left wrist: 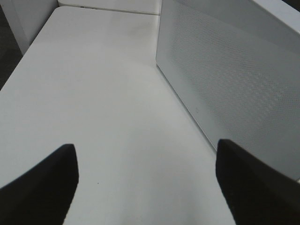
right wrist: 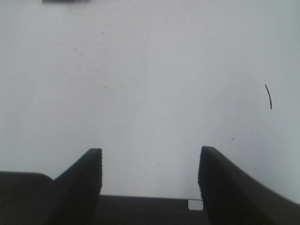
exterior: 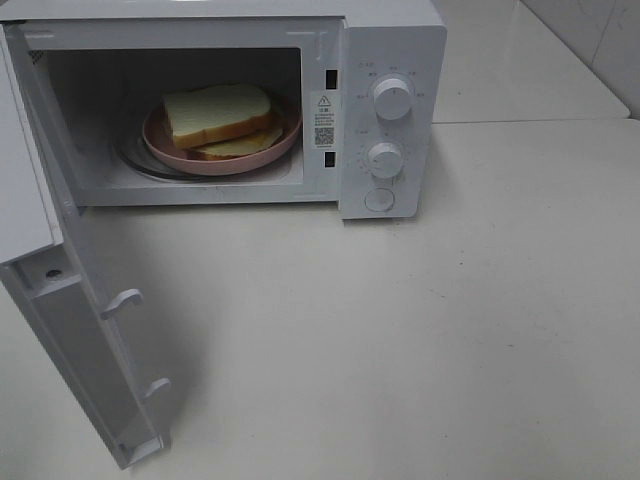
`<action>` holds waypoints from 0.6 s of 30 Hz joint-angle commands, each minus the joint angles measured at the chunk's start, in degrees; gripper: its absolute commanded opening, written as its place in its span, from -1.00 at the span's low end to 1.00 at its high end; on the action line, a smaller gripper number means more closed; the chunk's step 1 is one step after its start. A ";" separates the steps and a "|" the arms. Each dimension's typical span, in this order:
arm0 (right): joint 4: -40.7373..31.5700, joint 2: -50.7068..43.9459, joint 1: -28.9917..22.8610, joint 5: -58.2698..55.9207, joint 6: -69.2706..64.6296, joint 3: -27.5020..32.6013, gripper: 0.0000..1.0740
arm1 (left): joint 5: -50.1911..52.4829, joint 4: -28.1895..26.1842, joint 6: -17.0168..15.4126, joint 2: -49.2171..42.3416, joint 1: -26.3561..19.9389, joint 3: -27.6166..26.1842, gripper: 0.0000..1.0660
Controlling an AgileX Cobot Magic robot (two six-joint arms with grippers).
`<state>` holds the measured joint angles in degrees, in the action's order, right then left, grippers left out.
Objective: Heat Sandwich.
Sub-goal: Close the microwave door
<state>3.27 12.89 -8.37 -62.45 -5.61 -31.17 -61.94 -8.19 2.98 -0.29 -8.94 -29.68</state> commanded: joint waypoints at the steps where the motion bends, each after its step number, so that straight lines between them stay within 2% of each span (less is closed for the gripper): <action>1: 0.46 -3.72 0.29 0.11 0.80 0.29 0.10 | 0.80 -0.34 -0.06 -0.29 0.23 0.23 0.43; 10: 0.46 -14.78 0.29 5.33 3.21 2.58 0.10 | 0.80 -0.34 -0.06 -0.29 0.23 0.23 0.43; 18: 0.40 -14.67 0.29 5.33 3.38 2.58 0.10 | 0.80 -0.46 -0.06 -0.34 0.23 0.23 0.43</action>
<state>3.27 -0.40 -8.37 -57.81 -2.64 -28.65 -61.94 -8.19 2.98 -0.29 -8.94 -29.68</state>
